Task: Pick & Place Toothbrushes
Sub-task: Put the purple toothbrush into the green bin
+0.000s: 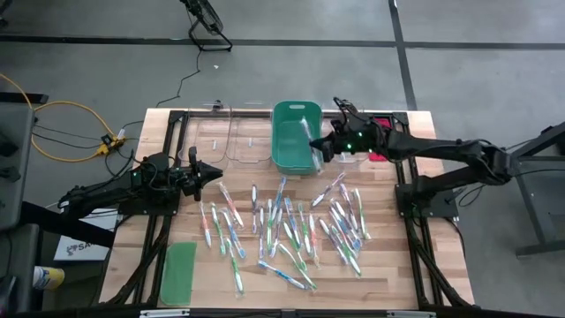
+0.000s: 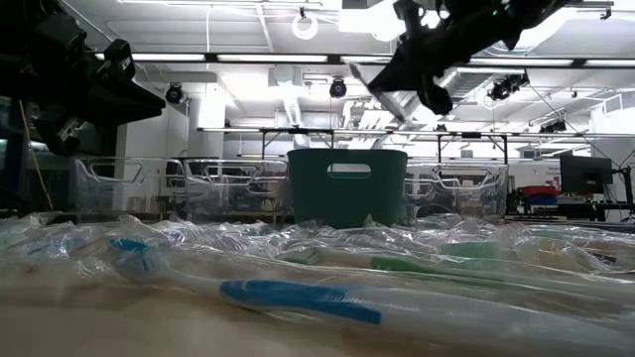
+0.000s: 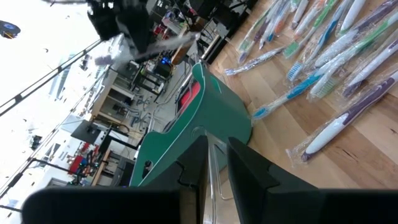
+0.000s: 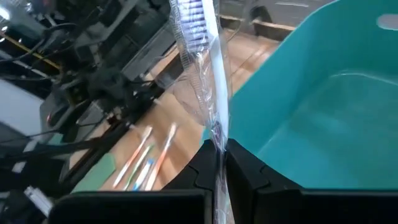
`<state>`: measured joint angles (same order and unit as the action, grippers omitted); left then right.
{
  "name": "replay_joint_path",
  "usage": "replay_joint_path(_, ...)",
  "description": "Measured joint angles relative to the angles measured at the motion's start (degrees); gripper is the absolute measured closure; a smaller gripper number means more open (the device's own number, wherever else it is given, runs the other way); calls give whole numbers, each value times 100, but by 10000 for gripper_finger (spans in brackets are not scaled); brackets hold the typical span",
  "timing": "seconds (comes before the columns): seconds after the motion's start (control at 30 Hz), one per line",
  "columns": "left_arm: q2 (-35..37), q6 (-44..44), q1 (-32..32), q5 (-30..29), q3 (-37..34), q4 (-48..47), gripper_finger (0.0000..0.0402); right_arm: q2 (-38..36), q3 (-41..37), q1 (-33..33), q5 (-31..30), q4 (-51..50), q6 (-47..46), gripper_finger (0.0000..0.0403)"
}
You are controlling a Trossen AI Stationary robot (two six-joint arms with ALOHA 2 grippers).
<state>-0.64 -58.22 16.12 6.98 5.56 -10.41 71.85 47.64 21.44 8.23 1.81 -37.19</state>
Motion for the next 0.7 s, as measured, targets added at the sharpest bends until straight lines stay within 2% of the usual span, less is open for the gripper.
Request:
replay_joint_path(0.17, 0, -2, 0, 0, 0, 0, 346, 599, 0, 281, 1406, 1337, 539, 392)
replay_joint_path(0.23, 0, 0, 0, 0, 0, 0, 346, 830, 0, 371, 1594, 1816, 520, 392)
replay_joint_path(0.53, 0, 0, 0, -1, 0, 0, 346, 1581, 0, 818, 363, 2067, -561, 392)
replay_joint_path(0.7, -2, 0, 0, 0, 0, 0, 346, 1666, 0, 832, -233, 2073, -813, 392)
